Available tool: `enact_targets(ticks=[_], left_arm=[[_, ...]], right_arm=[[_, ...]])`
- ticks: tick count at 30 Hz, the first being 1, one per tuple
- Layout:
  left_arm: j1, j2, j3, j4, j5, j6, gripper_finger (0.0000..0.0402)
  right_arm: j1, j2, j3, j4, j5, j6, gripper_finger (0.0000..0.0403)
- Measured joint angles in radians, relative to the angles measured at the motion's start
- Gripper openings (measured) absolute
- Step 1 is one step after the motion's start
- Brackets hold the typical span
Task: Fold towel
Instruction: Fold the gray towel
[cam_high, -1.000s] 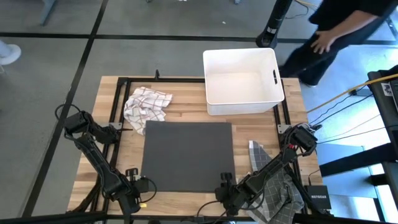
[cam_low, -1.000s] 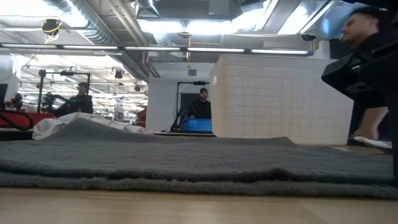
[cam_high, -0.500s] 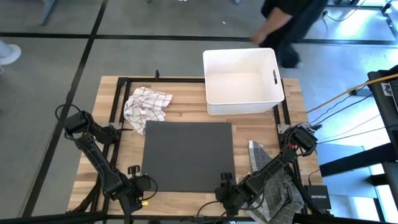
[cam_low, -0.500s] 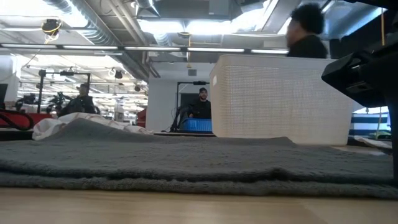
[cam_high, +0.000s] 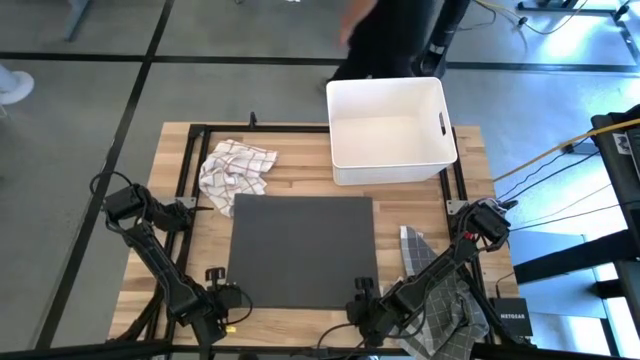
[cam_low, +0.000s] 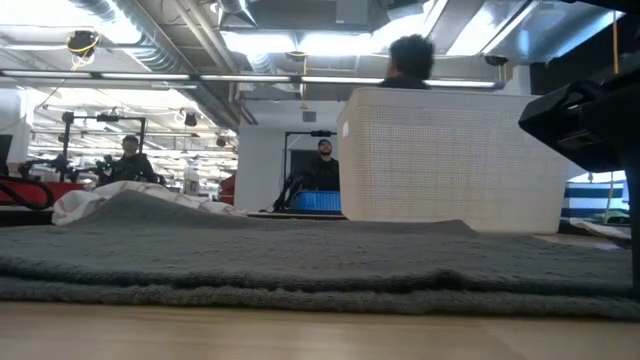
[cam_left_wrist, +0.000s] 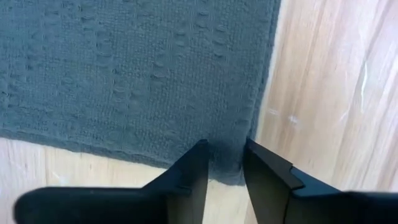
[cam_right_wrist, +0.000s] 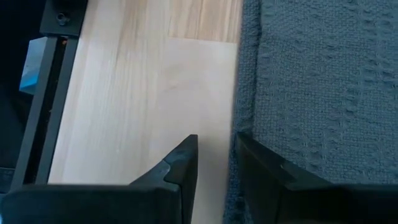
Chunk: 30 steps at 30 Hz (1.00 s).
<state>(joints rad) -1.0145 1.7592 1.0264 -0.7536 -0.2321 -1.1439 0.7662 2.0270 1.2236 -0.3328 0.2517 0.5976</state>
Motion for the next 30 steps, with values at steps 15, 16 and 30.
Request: enact_targets(ticks=[15,16,30], left_arm=[[-0.03,-0.018,0.0,-0.001,0.077,-0.065,0.0004],[-0.035,-0.023,0.0,-0.001,0.082,-0.077,0.0004],[-0.047,-0.04,0.0,0.101,0.042,-0.099,0.0021]], right_arm=[[-0.001,0.0,0.0,0.001,0.001,0.001,0.0111],[-0.001,0.0,0.0,0.001,0.001,0.001,0.0111],[-0.001,0.0,0.0,0.001,0.002,0.004,0.0111]])
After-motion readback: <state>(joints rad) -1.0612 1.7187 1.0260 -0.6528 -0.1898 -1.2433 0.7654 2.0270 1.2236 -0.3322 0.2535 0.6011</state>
